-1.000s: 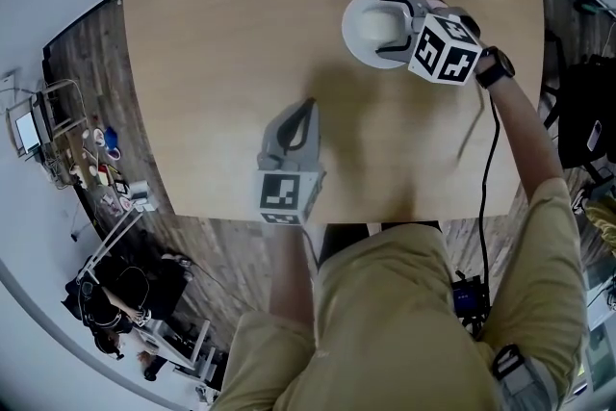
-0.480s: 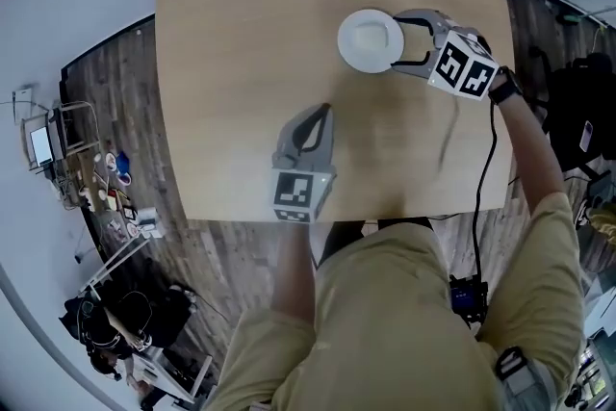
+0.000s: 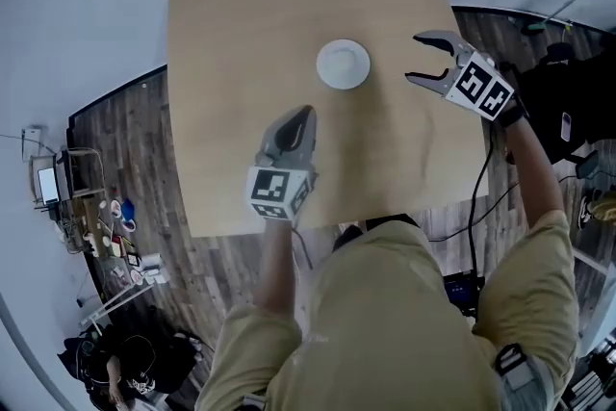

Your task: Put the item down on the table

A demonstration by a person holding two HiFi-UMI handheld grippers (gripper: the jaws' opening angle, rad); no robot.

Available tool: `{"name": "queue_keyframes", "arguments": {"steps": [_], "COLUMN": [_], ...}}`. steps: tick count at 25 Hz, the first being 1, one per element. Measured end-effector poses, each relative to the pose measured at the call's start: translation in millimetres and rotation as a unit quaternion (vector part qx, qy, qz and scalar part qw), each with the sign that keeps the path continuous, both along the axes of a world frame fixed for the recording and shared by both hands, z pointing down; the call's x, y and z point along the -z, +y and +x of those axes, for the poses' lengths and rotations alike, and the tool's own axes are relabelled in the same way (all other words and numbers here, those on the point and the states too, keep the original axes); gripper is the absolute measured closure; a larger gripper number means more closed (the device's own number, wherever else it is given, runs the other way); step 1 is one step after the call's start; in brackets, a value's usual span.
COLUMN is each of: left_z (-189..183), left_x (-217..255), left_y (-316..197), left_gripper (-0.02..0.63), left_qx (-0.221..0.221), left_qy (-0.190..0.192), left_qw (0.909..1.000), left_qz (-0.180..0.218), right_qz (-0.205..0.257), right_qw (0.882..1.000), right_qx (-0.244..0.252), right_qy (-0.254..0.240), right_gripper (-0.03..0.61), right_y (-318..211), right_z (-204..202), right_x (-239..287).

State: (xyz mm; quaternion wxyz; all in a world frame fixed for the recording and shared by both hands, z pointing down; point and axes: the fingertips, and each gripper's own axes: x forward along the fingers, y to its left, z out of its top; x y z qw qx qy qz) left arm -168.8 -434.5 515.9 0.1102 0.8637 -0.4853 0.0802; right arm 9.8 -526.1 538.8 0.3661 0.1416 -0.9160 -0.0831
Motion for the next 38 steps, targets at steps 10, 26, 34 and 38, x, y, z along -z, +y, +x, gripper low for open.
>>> {"name": "queue_keyframes", "arguments": {"steps": [10,26,34,38], "left_z": [-27,-52,-64,-59], "left_x": [50,84,72,66], "left_y": [66,147,170,176], "left_gripper": [0.611,0.612,0.612,0.612], "left_qx": [0.003,0.132,0.178,0.181], "left_qy": [-0.012,-0.015,-0.024,-0.038], "left_qw": [0.9984,0.981,0.9736,0.972], "left_qz": [0.055,0.141,0.142,0.145], "right_qz": [0.071,0.102,0.136,0.143], "right_qw": [0.987,0.86,0.827,0.826], "right_qx": [-0.129,-0.381,-0.43,-0.438], "right_qy": [-0.068,-0.324,-0.336,-0.326], "right_gripper": [0.292,0.347,0.432,0.497], "right_y": [82,204,224,225], "right_z": [88,101,68,56], "right_x": [80,104,100,96]}}
